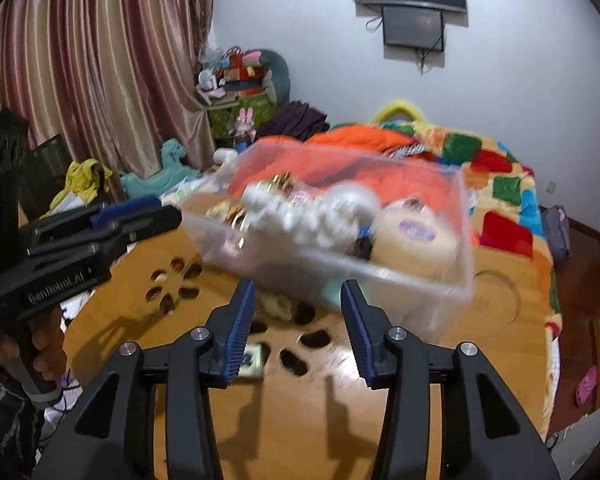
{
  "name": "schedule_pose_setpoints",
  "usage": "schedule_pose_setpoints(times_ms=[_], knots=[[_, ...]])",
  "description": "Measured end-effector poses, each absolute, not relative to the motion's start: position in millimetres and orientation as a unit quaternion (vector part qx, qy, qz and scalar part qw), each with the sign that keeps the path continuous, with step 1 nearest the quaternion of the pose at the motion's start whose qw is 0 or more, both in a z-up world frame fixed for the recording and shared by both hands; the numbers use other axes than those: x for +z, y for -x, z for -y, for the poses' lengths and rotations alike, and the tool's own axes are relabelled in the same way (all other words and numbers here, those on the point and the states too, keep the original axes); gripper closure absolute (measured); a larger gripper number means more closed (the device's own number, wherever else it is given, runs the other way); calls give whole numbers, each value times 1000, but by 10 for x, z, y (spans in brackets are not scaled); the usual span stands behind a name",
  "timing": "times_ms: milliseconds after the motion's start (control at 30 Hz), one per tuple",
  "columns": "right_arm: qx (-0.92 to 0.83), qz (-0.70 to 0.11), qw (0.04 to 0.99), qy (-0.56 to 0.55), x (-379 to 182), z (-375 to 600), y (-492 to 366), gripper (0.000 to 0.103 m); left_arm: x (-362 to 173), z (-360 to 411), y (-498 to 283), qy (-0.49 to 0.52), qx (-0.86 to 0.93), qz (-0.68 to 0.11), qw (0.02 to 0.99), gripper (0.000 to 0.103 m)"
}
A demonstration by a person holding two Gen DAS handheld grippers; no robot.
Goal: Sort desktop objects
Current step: 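Open the left tool to drop the eraser into the bin while the right tool releases the Max box, then move the left tool to the small shell while the right tool grips the white mahjong tile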
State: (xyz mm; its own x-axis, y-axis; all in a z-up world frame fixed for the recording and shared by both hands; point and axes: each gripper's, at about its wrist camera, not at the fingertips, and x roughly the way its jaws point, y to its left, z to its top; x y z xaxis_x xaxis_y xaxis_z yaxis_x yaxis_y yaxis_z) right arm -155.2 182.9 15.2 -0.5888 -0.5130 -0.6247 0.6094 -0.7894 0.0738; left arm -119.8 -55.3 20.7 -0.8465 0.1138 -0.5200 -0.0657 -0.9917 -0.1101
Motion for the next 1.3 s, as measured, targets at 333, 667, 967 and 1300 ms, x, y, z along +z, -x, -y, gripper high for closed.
schedule_pose_setpoints(times_ms=[333,667,967,1300], knots=[[-843,-110,354,-390,-386,-1466,1467,62,-27,644,1114,299,952,62,39,60],[-840,-139,352,-388,-494,-1430,1389,72,-245,531,1214,334,939,65,51,60],[-872,-64,315,-368,-269,-1986,1625,72,-339,108,1481,363,928,27,83,60],[-889,-2,294,-350,-151,-2395,1787,72,-458,-261,1755,392,916,-17,80,60]])
